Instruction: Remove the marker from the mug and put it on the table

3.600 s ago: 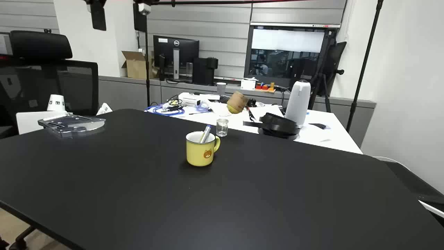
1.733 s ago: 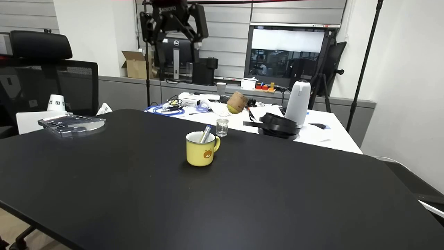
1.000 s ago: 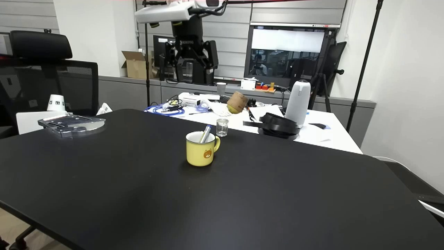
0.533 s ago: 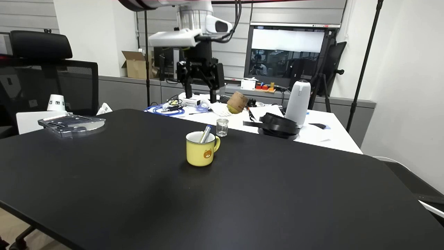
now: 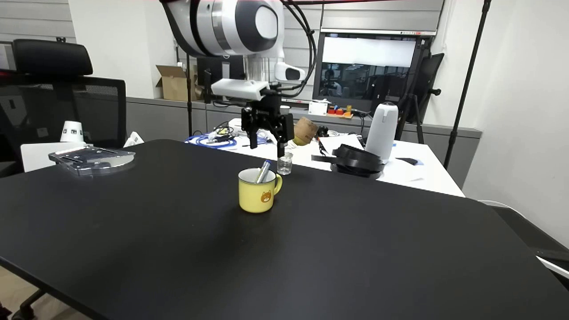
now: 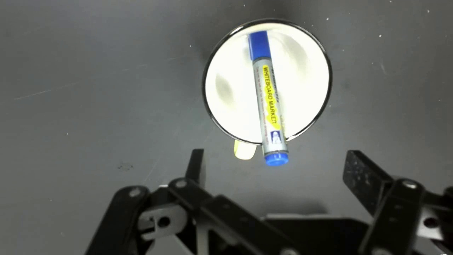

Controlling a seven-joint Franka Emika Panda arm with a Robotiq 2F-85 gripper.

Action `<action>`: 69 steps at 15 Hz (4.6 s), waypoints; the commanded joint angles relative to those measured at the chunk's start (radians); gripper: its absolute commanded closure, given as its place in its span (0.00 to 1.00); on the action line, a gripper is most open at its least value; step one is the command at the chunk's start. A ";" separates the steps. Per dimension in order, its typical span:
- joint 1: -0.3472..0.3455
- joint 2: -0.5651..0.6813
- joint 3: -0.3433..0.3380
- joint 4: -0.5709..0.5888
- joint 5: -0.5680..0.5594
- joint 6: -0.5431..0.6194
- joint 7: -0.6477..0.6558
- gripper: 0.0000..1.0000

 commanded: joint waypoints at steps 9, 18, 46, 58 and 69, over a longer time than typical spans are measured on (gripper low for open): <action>0.046 0.120 -0.029 0.141 0.023 -0.077 0.027 0.30; 0.036 0.121 -0.022 0.165 0.053 -0.144 0.011 0.94; 0.126 -0.014 0.078 0.189 0.047 -0.341 -0.068 0.94; 0.105 0.164 0.070 0.296 0.068 -0.531 -0.127 0.75; 0.083 0.130 0.055 0.304 0.048 -0.613 -0.155 0.00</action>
